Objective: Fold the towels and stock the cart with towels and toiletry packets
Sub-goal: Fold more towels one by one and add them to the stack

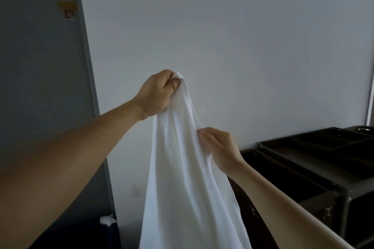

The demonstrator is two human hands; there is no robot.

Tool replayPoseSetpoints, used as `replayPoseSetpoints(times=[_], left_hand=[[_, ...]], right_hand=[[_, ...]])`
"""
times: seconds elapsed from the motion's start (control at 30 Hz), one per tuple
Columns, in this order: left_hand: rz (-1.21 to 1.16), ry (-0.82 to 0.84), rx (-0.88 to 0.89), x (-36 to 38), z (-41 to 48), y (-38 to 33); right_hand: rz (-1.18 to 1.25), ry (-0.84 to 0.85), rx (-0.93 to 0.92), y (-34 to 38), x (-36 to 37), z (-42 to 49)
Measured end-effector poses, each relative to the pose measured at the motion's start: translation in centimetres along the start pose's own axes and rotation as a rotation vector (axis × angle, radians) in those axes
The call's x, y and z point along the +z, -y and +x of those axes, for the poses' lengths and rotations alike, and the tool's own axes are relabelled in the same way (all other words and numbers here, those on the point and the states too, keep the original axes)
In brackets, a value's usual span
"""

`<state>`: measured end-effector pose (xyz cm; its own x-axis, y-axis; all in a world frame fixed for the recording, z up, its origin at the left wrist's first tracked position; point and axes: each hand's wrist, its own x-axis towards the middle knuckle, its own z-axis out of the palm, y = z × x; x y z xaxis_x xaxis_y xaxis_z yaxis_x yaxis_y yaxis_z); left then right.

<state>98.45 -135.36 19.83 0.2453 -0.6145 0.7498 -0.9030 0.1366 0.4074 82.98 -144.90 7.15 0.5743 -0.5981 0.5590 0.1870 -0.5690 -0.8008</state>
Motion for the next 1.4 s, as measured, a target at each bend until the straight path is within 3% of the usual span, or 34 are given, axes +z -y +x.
replayPoseSetpoints(times=[0.1, 0.27, 0.43, 0.57, 0.67, 0.77, 1.07, 1.4], left_hand=[[0.06, -0.104, 0.051, -0.7, 0.5, 0.5], [0.101, -0.146, 0.022, -2.1, 0.8, 2.2], [0.189, -0.231, -0.04, -3.8, 0.8, 4.0], [0.289, -0.208, -0.07, -4.6, 0.6, 4.8], [0.301, -0.177, -0.106, -4.1, 0.4, 5.1], [0.234, -0.142, -0.216, -3.2, 0.2, 5.5], [-0.291, -0.05, -0.557, -2.5, 0.6, 6.4], [-0.173, -0.192, -0.519, -2.5, 0.1, 10.4]], right_hand=[[-0.084, 0.118, 0.121, -0.7, -0.4, -0.6], [0.185, 0.201, 0.202, -1.6, -2.8, -0.8], [-0.065, 0.178, 0.144, -3.1, -3.0, -2.5], [-0.184, 0.181, 0.126, -4.9, -3.2, -3.3], [-0.355, 0.082, 0.119, -6.8, -3.0, -3.9], [-0.435, 0.062, 0.108, -8.5, -2.3, -4.6], [-0.535, 0.142, 0.227, -12.1, -1.4, -8.4], [-0.372, -0.033, 0.294, -15.3, -3.3, -9.7]])
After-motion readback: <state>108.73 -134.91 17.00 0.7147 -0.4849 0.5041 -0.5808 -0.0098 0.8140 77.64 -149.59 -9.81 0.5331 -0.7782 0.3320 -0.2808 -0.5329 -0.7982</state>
